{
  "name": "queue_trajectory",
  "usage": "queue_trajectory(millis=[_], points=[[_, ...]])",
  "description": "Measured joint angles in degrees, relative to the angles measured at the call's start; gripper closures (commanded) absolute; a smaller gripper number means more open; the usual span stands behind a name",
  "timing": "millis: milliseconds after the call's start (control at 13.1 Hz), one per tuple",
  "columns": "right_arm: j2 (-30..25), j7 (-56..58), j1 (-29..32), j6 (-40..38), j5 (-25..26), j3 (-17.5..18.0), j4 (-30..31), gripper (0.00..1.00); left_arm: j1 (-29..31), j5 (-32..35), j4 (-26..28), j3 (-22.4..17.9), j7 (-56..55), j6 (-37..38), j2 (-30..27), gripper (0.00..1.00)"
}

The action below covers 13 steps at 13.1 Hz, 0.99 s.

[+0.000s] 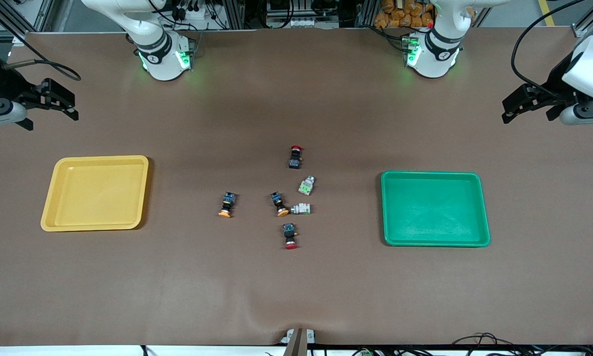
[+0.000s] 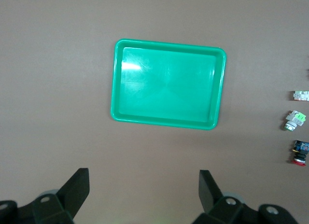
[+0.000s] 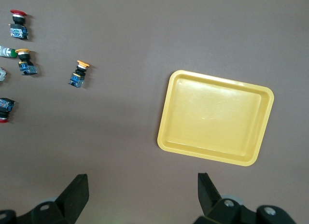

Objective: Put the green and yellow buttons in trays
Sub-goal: 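Move the left gripper from rest toward the white-green button switch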

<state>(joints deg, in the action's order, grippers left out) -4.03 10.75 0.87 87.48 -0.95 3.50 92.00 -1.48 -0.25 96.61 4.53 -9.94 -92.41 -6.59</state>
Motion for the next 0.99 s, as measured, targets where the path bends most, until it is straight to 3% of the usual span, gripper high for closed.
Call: queue_trajectory(millis=[458, 687, 840, 993], points=[[0.00, 0.00, 0.00, 0.00, 0.00, 0.00, 0.00, 0.00, -0.69, 0.00, 0.15, 1.46, 0.01, 0.22, 1.88, 0.00], [0.01, 0.00, 0.00, 0.00, 0.00, 0.00, -0.01, 0.00, -1.57, -0.17, 0.79, 7.40, -2.63, -3.84, 8.51, 0.00], [0.02, 0.00, 0.00, 0.00, 0.00, 0.00, -0.01, 0.00, -2.29, -0.18, 1.15, 12.75, -11.64, -10.80, 14.80, 0.00], [0.03, 0.00, 0.00, 0.00, 0.00, -0.01, -0.02, 0.00, -6.11, 0.51, 1.48, 15.14, -21.29, -18.60, 20.98, 0.00]])
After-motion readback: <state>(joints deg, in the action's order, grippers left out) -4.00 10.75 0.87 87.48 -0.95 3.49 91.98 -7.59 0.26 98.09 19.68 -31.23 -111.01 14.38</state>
